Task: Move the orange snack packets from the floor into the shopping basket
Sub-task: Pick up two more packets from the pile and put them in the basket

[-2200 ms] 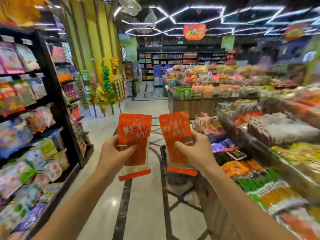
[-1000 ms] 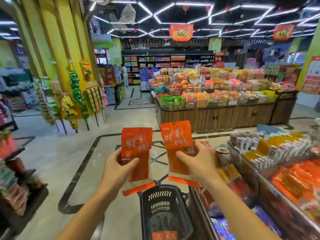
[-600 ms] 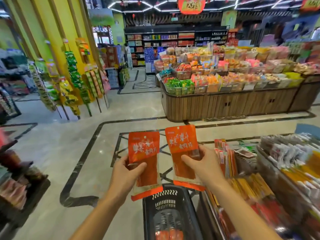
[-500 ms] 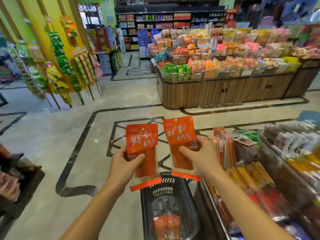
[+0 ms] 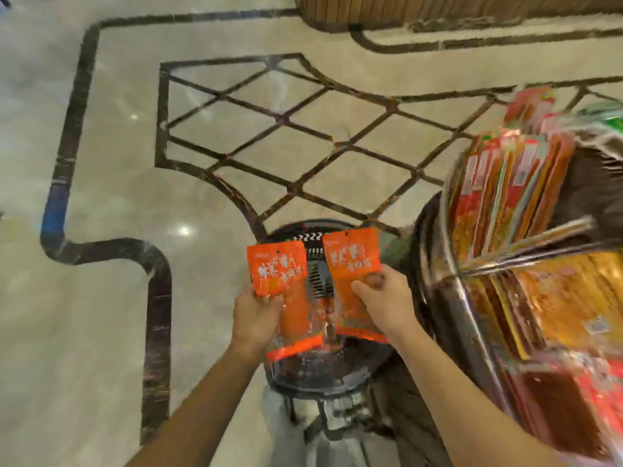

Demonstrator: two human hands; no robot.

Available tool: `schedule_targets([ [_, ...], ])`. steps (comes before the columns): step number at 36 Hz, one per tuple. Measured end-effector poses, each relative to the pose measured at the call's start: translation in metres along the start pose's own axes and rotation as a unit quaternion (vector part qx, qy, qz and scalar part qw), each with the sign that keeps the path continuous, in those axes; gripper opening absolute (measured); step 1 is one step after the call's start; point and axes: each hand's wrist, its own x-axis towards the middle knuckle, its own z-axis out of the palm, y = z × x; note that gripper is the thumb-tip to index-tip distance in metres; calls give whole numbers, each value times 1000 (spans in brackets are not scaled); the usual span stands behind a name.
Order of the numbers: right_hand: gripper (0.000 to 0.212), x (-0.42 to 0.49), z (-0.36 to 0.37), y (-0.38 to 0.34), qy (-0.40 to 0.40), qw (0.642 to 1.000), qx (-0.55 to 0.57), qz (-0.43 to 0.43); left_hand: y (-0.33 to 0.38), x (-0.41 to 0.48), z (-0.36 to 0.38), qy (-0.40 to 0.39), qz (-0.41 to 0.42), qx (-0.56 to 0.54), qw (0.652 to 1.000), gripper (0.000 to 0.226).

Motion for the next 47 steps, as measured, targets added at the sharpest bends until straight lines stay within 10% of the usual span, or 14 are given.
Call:
schedule_targets([
  [7, 11, 112, 111, 149, -18, 992, -83, 96, -192, 135, 91, 52, -91, 56, 993, 28],
  [26, 23, 255, 287, 444, -73, 949, -158, 264, -427, 303, 219, 130, -320, 177, 922, 31],
  [36, 43, 230, 225, 316, -99, 950, -270, 122, -302, 253, 178, -5, -75, 311, 947, 62],
  [47, 43, 130, 129, -43, -108, 891, -395, -198, 22, 144, -11, -60, 226, 465, 854, 40],
])
